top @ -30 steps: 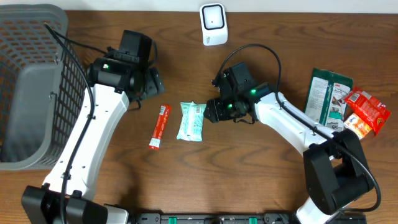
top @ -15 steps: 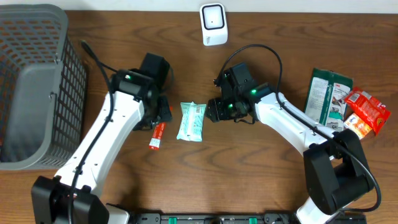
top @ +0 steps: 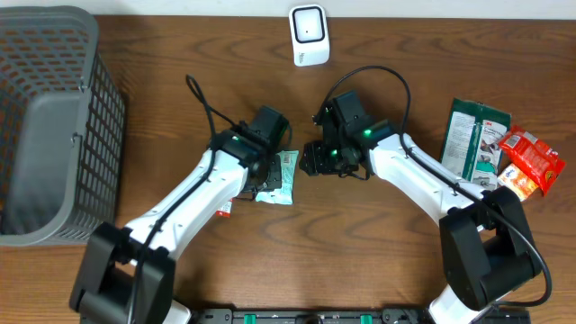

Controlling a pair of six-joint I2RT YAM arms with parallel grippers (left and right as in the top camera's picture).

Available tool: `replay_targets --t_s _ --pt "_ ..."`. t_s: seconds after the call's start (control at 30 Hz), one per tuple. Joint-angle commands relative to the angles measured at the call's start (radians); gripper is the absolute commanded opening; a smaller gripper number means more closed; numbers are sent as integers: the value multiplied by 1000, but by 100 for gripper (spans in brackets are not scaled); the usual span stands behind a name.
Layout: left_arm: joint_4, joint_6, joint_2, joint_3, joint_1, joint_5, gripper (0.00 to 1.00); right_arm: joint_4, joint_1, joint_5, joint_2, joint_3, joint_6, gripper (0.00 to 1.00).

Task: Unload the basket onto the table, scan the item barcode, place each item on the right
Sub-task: 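Reach the left gripper to the wipes packet and grasp its edge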

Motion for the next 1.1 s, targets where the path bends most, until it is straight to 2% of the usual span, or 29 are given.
replay_targets --t_s 0.0,0.07,0.23,0.43,0.63,0.8,0.9,1.07 --pt "32 13 60 -4 3 -68 25 0 -14 3 -10 -4 13 54" --pt "53 12 99 -4 3 -126 25 0 -14 11 -10 -4 13 54" --pt "85 1 181 -4 6 -118 25 0 -14 34 -10 -4 12 55" --pt "78 5 206 -4 4 138 25 -13 -15 34 -10 -4 13 55" --pt "76 11 205 -4 3 280 25 -49 -30 26 -10 -4 12 56" --pt "74 59 170 1 12 280 25 -81 -124 -97 -10 -4 -58 57" --pt "75 160 115 10 12 275 26 -133 -206 -151 -10 -4 -105 60" --pt "76 158 51 10 12 -13 26 -173 -239 -151 -10 -14 -162 63"
